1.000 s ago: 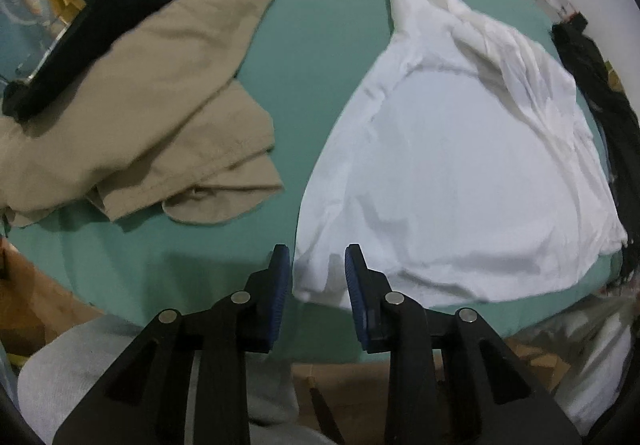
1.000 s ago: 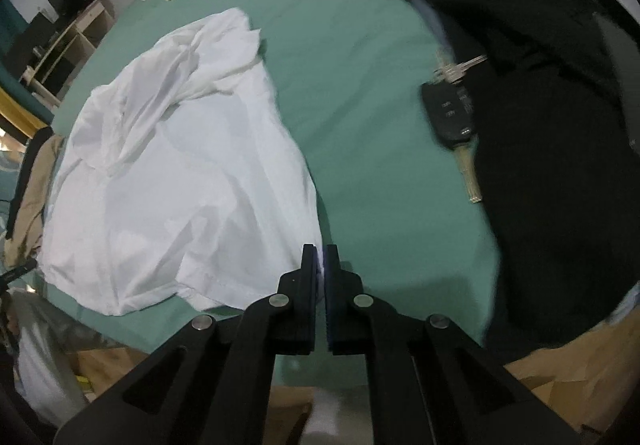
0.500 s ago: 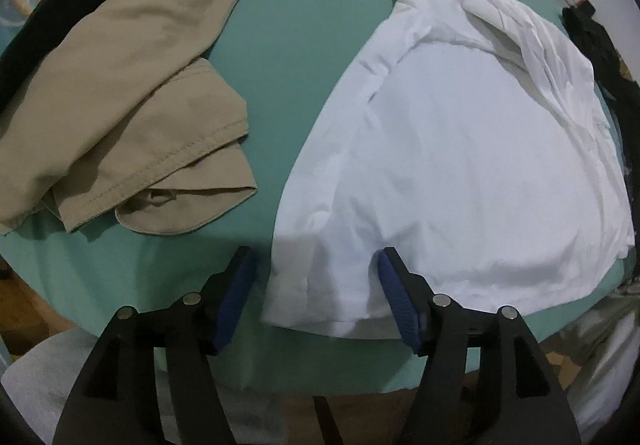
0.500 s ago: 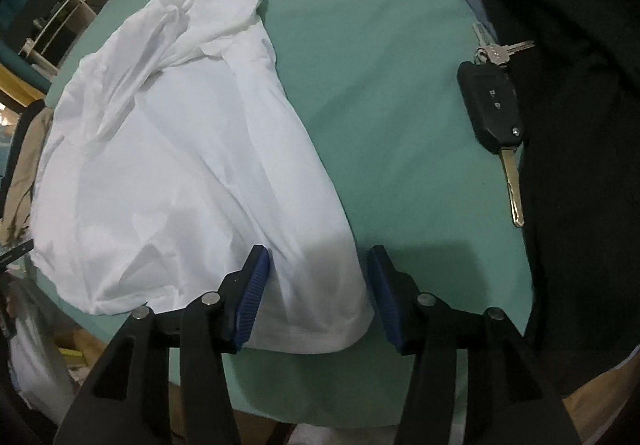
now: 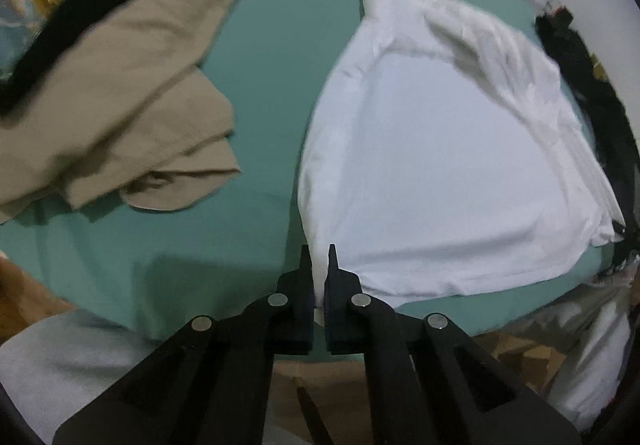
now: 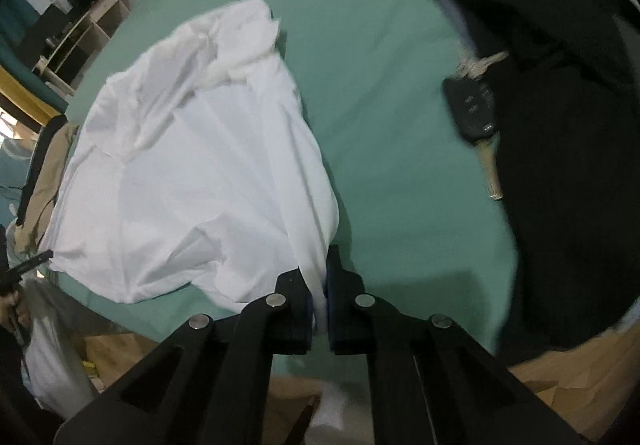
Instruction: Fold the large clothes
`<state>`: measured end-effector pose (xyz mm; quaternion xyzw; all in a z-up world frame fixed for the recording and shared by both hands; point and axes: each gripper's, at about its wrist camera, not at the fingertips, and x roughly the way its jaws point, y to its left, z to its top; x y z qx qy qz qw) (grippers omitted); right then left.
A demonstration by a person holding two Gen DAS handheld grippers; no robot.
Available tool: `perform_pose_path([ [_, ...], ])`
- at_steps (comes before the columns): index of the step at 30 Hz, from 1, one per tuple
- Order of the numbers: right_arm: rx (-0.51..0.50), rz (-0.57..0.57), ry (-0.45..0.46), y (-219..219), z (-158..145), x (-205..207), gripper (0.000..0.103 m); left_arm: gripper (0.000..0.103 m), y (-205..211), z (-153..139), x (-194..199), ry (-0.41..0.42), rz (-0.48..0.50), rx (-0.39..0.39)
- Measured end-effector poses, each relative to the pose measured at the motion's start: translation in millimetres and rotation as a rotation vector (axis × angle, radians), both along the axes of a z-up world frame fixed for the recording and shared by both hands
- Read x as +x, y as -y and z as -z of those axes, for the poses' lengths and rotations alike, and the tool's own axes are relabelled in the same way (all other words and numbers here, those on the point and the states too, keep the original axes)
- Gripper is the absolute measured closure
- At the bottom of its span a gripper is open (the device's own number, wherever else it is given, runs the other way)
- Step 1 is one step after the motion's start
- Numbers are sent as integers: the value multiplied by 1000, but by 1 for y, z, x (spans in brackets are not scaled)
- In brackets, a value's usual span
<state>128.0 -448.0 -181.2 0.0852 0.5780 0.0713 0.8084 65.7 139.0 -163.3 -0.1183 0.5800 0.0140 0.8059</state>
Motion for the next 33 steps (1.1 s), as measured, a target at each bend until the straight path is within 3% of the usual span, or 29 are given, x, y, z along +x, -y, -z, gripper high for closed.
perform_pose_path([
  [12, 26, 30, 81, 23, -57, -40, 98, 99, -32, -55, -31, 100, -12, -65],
  [18, 21, 19, 125, 23, -79, -48, 98, 99, -30, -93, -23, 184, -10, -63],
  [25, 23, 28, 221, 21, -102, -14, 98, 99, -29, -121, 11, 311, -14, -27],
  [33, 52, 35, 302, 19, -109, 53, 98, 99, -26, -127, 66, 374, -17, 2],
])
